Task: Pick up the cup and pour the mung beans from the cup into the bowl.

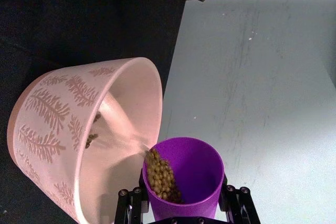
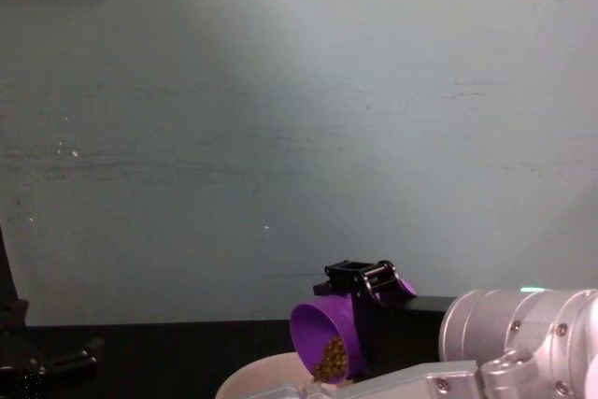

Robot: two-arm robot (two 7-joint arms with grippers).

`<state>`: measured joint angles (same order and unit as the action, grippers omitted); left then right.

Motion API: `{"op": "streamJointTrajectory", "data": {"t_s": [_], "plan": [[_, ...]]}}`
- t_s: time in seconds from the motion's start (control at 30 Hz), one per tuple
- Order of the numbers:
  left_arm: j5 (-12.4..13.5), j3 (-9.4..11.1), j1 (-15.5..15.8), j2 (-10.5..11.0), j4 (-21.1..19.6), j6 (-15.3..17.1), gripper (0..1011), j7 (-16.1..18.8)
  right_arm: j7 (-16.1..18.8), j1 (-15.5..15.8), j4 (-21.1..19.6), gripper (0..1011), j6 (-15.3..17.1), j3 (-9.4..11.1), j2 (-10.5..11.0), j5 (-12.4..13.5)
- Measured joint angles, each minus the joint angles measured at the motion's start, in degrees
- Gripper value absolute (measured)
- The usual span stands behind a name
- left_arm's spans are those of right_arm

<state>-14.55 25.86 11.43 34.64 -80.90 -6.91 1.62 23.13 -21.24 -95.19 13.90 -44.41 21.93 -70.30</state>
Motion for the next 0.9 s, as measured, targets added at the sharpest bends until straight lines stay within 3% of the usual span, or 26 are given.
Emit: {"op": "streamJointTrajectory", "data": {"t_s": [0.9], "plan": [[0.0, 0.0, 0.0, 0.0, 0.0, 0.0, 1000, 0.0, 0.9, -0.5, -0.2, 722, -0.1, -0.5, 0.4, -0.7]]}}
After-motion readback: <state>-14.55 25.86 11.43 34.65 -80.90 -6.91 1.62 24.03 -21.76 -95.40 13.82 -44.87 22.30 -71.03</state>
